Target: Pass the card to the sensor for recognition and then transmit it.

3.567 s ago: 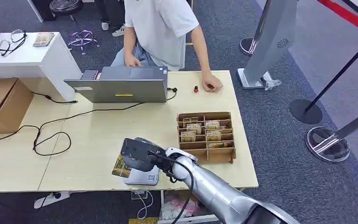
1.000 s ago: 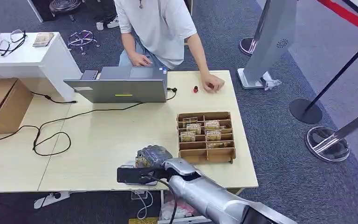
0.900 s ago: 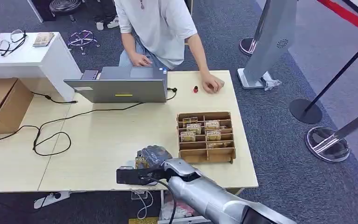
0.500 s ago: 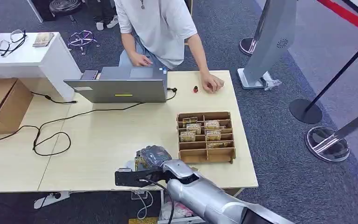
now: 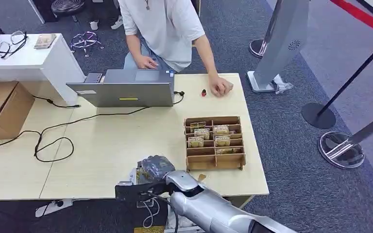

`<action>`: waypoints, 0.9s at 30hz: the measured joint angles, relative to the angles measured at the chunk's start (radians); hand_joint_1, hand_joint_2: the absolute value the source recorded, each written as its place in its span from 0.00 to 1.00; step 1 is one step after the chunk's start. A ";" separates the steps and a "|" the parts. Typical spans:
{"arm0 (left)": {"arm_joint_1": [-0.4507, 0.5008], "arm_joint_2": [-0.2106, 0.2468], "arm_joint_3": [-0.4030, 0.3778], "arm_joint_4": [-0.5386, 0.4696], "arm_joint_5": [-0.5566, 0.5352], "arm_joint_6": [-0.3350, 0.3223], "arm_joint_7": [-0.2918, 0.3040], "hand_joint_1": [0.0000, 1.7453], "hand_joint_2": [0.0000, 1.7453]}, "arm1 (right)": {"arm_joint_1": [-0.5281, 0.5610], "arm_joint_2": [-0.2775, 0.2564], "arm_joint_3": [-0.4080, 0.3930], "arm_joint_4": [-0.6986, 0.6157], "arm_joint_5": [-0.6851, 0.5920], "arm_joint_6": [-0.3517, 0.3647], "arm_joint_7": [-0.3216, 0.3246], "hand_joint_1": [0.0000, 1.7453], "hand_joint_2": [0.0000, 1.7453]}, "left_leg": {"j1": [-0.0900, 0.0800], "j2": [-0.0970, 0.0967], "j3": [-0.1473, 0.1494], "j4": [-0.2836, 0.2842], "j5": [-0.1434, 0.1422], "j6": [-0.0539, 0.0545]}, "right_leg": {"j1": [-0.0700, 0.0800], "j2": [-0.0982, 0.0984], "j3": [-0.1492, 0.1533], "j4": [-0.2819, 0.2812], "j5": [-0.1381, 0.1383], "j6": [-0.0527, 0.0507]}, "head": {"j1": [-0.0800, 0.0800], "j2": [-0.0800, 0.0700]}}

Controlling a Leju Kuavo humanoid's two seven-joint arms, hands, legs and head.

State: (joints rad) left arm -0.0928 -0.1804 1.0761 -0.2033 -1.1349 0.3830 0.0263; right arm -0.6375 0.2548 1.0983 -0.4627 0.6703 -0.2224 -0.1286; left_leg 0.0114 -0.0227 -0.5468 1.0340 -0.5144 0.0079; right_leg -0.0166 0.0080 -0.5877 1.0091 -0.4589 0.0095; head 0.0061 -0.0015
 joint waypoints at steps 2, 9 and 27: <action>0.000 0.000 0.000 0.000 -0.002 0.000 0.003 0.00 0.00 | 0.003 0.003 0.000 0.000 0.001 0.000 0.000 1.00 1.00 | 0.000 0.000 0.000 0.000 0.000 0.000 | 0.000 0.000 0.000 0.000 0.000 0.000 | 0.000 0.000; -0.001 0.000 -0.001 0.000 -0.005 -0.006 0.005 0.00 0.00 | 0.011 0.014 0.000 0.001 0.005 -0.003 -0.003 1.00 1.00 | 0.000 0.000 0.000 0.000 0.000 0.000 | 0.000 0.000 0.000 0.000 0.000 0.000 | 0.000 0.000; -0.002 0.000 -0.001 0.000 -0.004 -0.006 0.007 0.00 0.00 | 0.010 0.025 -0.003 0.017 0.023 -0.089 -0.010 1.00 1.00 | 0.000 0.000 0.000 0.000 0.000 0.000 | 0.000 0.000 0.000 0.000 0.000 0.000 | 0.000 0.000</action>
State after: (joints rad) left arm -0.0946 -0.1808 1.0750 -0.2033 -1.1391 0.3769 0.0332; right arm -0.6273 0.2800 1.0952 -0.4456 0.6928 -0.3112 -0.1389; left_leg 0.0114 -0.0226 -0.5469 1.0340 -0.5144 0.0079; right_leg -0.0167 0.0080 -0.5876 1.0092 -0.4589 0.0095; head 0.0065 -0.0015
